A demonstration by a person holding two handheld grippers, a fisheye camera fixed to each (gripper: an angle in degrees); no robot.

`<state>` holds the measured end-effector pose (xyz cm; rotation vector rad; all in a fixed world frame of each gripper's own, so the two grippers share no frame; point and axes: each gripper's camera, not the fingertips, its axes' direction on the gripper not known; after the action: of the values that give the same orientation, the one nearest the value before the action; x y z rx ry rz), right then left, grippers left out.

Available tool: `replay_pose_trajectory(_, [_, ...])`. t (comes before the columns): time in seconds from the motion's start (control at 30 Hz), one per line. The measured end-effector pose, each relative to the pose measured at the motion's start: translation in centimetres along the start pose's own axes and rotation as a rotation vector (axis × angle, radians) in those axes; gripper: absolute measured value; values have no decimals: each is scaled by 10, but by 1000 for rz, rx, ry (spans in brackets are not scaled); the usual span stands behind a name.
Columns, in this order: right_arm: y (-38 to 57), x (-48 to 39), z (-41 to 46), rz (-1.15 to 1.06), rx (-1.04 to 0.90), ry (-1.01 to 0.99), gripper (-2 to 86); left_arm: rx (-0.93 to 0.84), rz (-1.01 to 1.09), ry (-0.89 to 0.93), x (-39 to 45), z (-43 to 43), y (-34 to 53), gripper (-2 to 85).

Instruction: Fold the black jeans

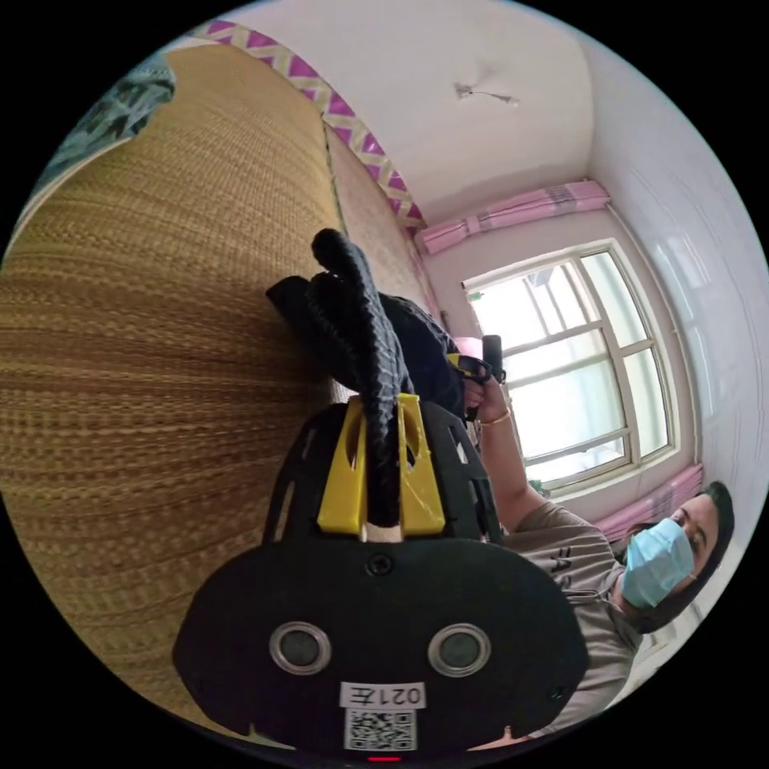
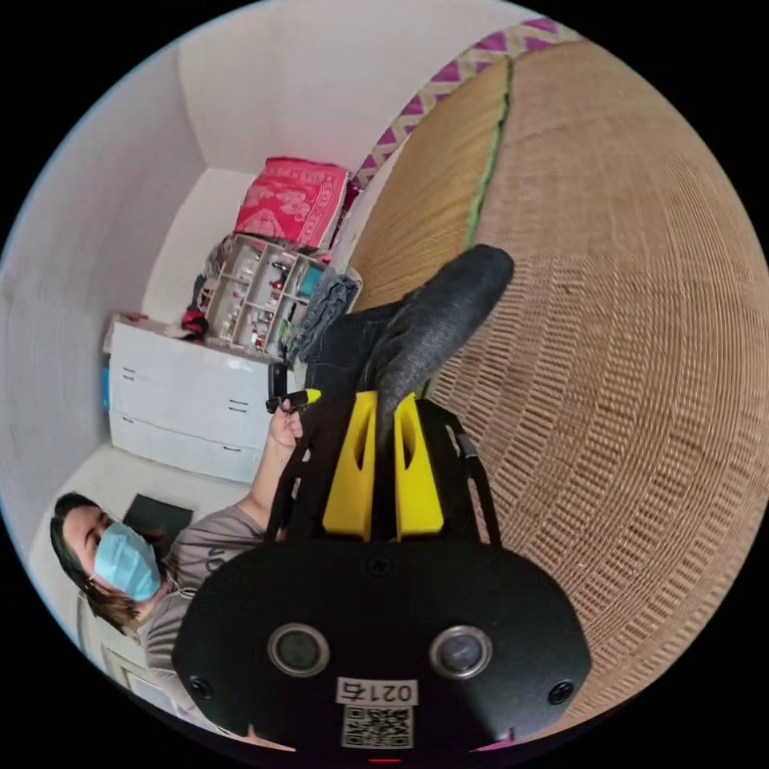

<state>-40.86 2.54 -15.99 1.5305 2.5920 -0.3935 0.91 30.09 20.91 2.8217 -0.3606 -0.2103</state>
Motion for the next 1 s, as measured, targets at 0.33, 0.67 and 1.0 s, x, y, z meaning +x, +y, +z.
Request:
replay_pose_trajectory(0.33, [-183,-204,166,-246,-134,39,20,478,-19,-88,7,-251,62,51])
replay_pose_trajectory(0.67, [-313,-327,350,-338,-13,256,80,904,-403,-68,-129,-351,127,68])
replay_pose_trajectory(1.0, [-156,-173,288,-254,-177,194,49,944,-166,-46,-79,-321,225,54])
